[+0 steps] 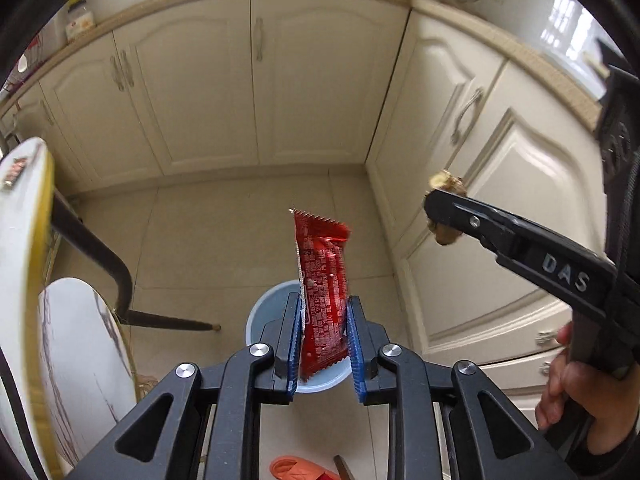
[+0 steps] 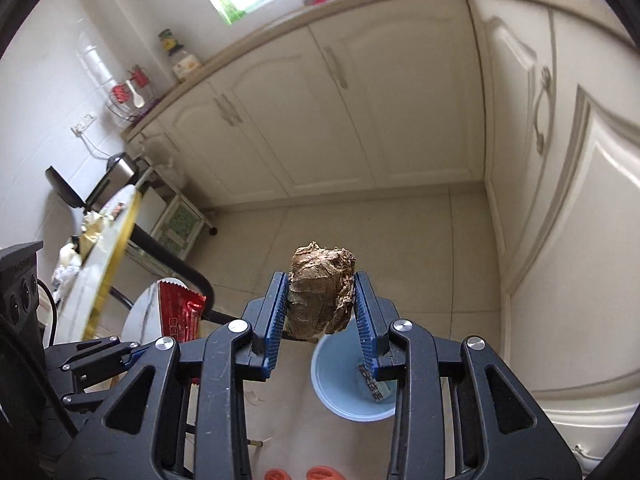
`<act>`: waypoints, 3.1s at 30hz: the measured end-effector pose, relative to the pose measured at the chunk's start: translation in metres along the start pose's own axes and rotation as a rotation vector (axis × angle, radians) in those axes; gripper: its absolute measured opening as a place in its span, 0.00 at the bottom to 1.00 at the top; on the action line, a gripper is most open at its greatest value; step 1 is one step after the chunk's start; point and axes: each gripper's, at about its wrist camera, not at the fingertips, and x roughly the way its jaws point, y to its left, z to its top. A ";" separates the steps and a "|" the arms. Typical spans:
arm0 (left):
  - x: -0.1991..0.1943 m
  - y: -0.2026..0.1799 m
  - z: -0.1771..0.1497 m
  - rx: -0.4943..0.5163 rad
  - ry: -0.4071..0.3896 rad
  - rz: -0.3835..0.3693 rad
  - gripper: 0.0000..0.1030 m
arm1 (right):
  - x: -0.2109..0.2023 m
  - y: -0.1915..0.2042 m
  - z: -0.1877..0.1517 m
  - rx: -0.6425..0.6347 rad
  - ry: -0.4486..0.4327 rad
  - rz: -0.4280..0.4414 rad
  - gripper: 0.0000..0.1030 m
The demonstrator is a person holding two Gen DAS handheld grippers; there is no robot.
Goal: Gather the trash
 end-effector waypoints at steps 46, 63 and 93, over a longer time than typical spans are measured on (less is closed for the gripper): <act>-0.295 0.166 -0.209 -0.218 -0.454 0.325 0.86 | -0.061 0.283 -0.035 -0.362 -0.047 0.180 0.81; -0.241 0.379 -0.201 -0.489 -0.243 0.449 0.88 | 0.057 0.434 -0.036 -0.621 0.084 0.203 0.82; -0.269 0.412 -0.238 -0.511 -0.264 0.309 0.06 | 0.138 0.515 -0.046 -0.848 0.144 0.161 0.29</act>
